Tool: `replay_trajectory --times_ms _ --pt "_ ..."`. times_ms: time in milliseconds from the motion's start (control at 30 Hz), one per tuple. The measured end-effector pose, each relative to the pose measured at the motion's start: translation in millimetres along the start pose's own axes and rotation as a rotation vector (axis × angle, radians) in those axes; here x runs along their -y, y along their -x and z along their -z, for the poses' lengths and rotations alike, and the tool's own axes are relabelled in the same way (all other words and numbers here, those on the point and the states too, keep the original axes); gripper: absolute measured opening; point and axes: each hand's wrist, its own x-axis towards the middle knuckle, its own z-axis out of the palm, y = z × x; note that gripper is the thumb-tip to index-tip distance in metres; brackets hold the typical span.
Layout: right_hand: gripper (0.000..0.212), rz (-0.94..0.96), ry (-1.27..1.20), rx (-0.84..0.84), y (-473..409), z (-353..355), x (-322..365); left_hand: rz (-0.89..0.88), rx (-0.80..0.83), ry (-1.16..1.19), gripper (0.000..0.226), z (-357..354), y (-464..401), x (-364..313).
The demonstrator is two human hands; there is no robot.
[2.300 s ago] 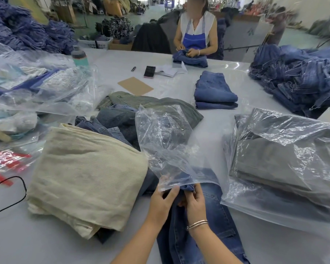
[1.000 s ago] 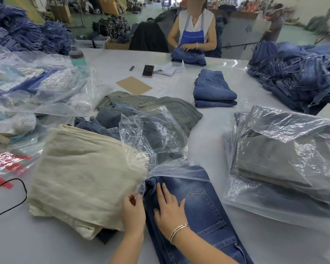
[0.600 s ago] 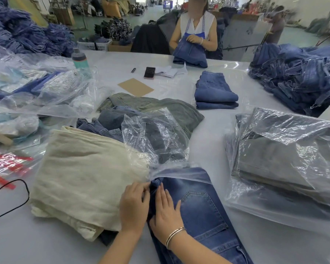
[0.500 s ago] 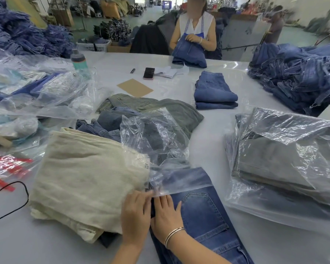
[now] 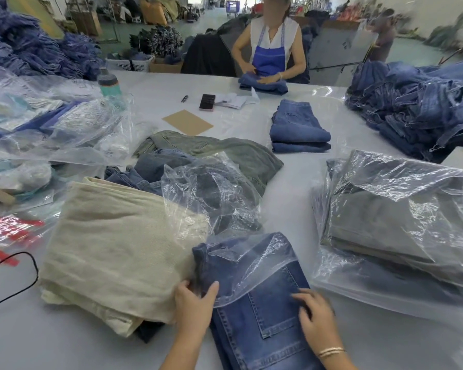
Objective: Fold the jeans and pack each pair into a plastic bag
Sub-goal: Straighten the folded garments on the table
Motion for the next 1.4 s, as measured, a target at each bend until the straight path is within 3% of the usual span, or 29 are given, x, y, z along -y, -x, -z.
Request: replay_trajectory --times_ms 67,133,233,333,433,667,867,967,1100,1233,1400 --pt "0.039 -0.285 0.001 0.01 1.2 10.9 -10.2 0.009 0.011 0.012 0.079 -10.8 2.5 -5.0" --pt "0.053 -0.447 -0.072 0.138 -4.4 17.9 -11.0 0.02 0.028 0.082 0.08 -18.0 -0.9 -3.8" --pt "0.059 -0.51 -0.314 0.299 -19.4 20.7 -0.2 0.027 0.07 0.104 0.071 -17.2 -10.6 -0.7" --pt "0.049 -0.542 -0.376 0.365 -32.8 18.0 6.8 0.024 0.162 0.101 0.072 -12.5 -17.5 3.7" --pt "0.033 -0.578 -0.483 0.358 -41.9 16.9 14.9 0.018 0.258 0.052 0.072 -6.5 -25.0 15.7" --pt "0.036 -0.741 -0.785 0.204 -49.1 4.7 19.9 0.005 0.352 0.068 0.054 2.8 -22.6 28.8" --pt "0.037 -0.81 -1.211 0.323 -50.3 14.9 11.1 0.171 0.523 0.15 0.045 14.3 -9.0 48.6" --pt "0.04 -0.833 -1.012 0.321 -59.4 11.0 18.5 0.236 0.626 0.166 0.055 11.4 -5.0 46.4" --pt "0.045 -0.754 -0.621 0.413 -61.3 12.9 13.9 0.153 0.424 0.094 0.053 -1.5 6.5 41.8" --pt "0.042 -0.731 -0.658 0.409 -57.3 15.7 5.4 0.103 0.345 0.203 0.063 -12.4 16.5 32.2" --pt "0.036 -0.847 -0.818 0.362 -49.6 14.1 2.1 0.185 0.539 0.242 0.068 -16.0 15.9 28.8"
